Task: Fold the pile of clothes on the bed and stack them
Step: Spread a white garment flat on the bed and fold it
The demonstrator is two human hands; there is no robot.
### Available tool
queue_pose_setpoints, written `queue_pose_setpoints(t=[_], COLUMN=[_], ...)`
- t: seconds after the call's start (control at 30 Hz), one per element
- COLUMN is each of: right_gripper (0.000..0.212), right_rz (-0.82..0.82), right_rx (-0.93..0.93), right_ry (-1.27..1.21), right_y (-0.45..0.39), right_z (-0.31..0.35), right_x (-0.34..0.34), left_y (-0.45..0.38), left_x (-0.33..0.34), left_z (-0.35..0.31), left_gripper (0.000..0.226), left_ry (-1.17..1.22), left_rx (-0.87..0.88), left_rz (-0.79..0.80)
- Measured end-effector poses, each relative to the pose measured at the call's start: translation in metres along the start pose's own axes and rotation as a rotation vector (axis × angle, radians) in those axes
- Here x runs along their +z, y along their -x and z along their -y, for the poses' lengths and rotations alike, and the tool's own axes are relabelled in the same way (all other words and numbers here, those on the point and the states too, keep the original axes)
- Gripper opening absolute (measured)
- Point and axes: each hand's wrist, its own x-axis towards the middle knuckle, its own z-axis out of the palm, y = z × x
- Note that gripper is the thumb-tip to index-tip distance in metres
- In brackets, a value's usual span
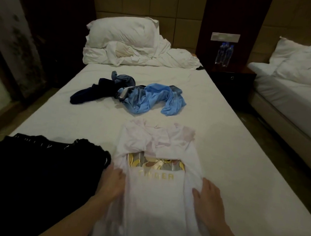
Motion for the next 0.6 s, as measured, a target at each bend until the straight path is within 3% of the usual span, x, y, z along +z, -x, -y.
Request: queue_pose_setpoints(t=[0.13, 0.2, 0.37, 0.5, 0.6], right_gripper=[0.038, 0.04, 0.054, 0.054, 0.056], right_rz=[-0.035, 0.008, 0.133, 0.213, 0.038], right_rx=[0.117, 0.179, 0.215, 0.003, -0.116], right_ry=[0.0, -0.043, -0.054, -0.162, -0.199], right_y=[0.058, 0.084, 0.139, 0.163, 0.172], right_z=[-0.008, -0.012, -0.03, -0.048, -0.041], right_x=[-0.009, -0.011, -0.017, -0.021, -0.032], left_y=[0.07, 0.098, 0.143, 0.177, 0.192], left_x=[0.019, 0.02, 0.018, 0.015, 0.013], left_z=[0.017, 0.018, 0.029, 0.041, 0.042], left_gripper=[0.041, 0.047, 0.063, 0.018, 0.011], left_ry=[-0.098, -0.158, 0.017, -0.049, -0.087], left_rx=[0.018, -0.018, -0.128, 0.08, 0.206], left_rz=[-0.032, -0.067, -0.016, -0.058, -0.162])
